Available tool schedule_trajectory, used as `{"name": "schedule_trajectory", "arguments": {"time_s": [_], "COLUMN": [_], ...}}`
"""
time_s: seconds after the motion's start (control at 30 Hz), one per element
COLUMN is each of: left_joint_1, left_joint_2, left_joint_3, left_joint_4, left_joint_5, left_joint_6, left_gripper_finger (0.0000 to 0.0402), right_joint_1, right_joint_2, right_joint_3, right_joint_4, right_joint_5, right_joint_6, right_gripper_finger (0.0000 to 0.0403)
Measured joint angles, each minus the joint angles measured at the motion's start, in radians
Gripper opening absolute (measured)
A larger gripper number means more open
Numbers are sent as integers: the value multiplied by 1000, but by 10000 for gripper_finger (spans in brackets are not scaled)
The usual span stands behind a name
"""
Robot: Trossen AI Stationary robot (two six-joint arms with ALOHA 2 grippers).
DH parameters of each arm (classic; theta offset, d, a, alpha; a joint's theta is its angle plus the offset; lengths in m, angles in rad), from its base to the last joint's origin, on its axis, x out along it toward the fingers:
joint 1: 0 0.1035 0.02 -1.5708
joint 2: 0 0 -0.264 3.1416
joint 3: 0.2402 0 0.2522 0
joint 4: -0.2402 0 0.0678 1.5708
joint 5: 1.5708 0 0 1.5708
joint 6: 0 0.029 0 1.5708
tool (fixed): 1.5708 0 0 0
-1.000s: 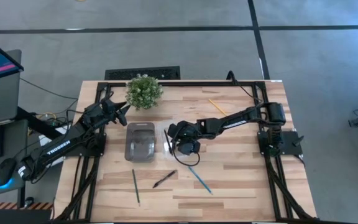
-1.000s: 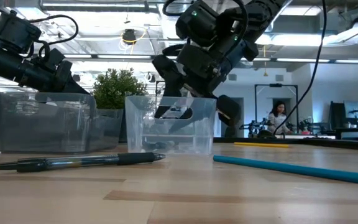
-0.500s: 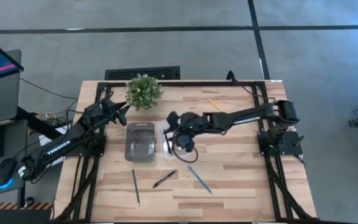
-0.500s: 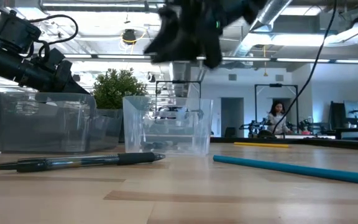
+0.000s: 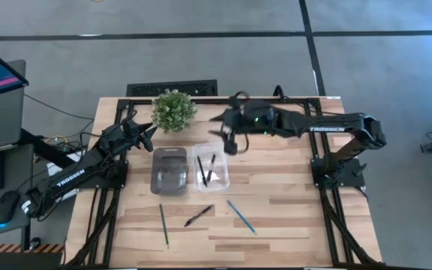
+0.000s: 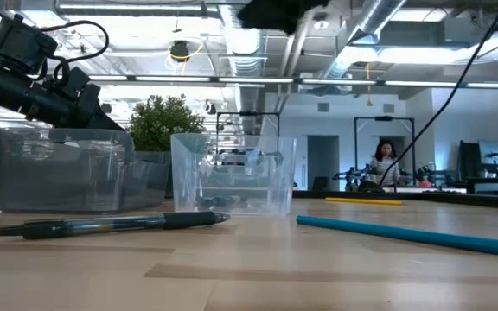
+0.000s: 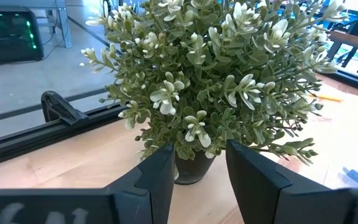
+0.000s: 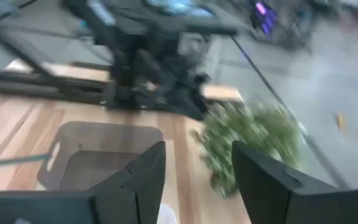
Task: Sort pens & pencils
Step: Put the yellow pencil into the black bin
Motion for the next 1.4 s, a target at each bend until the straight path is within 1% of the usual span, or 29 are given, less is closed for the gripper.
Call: {"name": "schedule_trajectory", "arguments": {"time_s": [0.1,0.27,0.33,0.47,0.6,0.7,0.83,1.13,1.4], "left_joint_1": [0,0,0,0,0,0,0,0,0], "left_joint_2": [0,0,0,0,0,0,0,0,0], "left_joint_3": [0,0,0,0,0,0,0,0,0], "left_joint_4": [1,0,0,1,1,1,1,2,2], "left_joint_5": [0,0,0,-6,-8,-8,-9,-10,-13], "left_joint_6": [0,0,0,10,48,56,56,56,56], "left_gripper_finger": [135,135,135,135,135,135,135,135,135], "right_joint_1": [-46,-138,-180,-263,-328,-364,-405,-450,-459], "right_joint_2": [-30,-73,-79,-80,-80,-80,-80,-81,-80], "right_joint_3": [0,0,0,-1,-2,-2,-2,-48,-117], "right_joint_4": [-53,-248,-331,-493,-621,-689,-756,-820,-813], "right_joint_5": [68,222,250,250,250,249,248,242,240], "right_joint_6": [110,238,313,438,528,575,581,581,596], "right_gripper_finger": [205,205,205,205,205,205,205,205,205]}}
